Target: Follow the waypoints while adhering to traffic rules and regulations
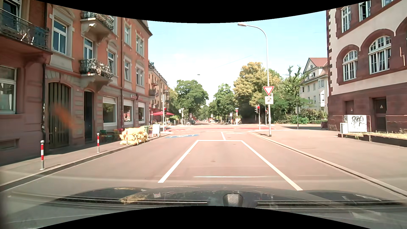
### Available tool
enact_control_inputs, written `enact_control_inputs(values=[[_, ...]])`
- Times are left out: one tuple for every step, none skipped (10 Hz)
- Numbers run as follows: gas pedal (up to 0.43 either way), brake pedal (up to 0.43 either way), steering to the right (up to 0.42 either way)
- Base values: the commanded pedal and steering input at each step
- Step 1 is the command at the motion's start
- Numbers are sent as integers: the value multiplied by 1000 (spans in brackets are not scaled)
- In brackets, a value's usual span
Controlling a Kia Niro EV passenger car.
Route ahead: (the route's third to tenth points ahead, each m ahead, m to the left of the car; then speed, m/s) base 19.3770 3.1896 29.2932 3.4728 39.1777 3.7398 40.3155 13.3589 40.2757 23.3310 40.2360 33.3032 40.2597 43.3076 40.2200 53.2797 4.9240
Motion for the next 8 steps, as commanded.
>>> enact_control_inputs(values=[[0,171,-3],[0,171,-3],[0,177,-2],[0,189,-1],[0,201,-1],[0,207,0],[0,207,0],[0,207,0]])
